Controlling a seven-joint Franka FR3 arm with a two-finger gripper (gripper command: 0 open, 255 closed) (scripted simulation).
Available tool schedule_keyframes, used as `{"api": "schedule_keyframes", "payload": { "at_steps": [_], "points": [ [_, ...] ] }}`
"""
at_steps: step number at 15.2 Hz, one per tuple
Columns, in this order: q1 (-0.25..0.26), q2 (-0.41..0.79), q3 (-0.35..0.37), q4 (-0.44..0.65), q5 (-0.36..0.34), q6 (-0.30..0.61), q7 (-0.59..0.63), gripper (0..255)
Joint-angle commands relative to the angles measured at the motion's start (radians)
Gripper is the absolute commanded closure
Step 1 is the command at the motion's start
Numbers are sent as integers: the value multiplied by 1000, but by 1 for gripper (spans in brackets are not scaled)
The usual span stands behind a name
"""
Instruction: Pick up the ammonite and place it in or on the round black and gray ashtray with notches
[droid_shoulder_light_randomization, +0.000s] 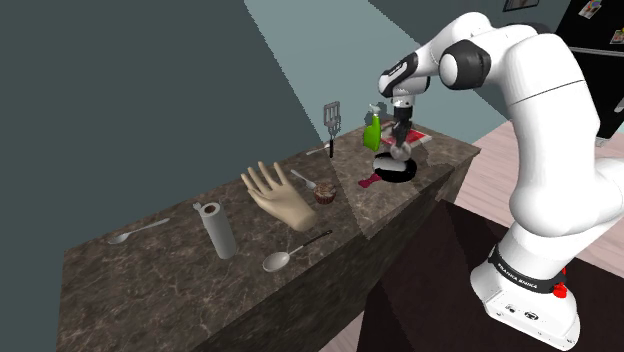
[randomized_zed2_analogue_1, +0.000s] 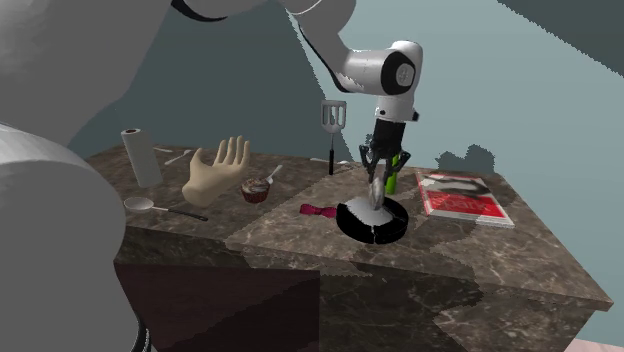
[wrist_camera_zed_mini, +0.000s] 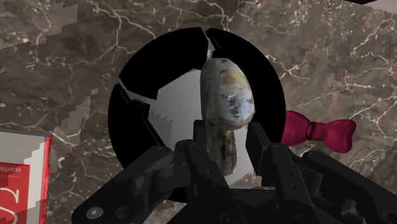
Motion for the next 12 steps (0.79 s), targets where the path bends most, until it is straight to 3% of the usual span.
{"api": "schedule_keyframes", "payload": {
  "at_steps": [1,12],
  "points": [
    [-2,17,3,0,4,17,-1,255],
    [-7,56,10,0,13,55,-5,255]
  ]
}}
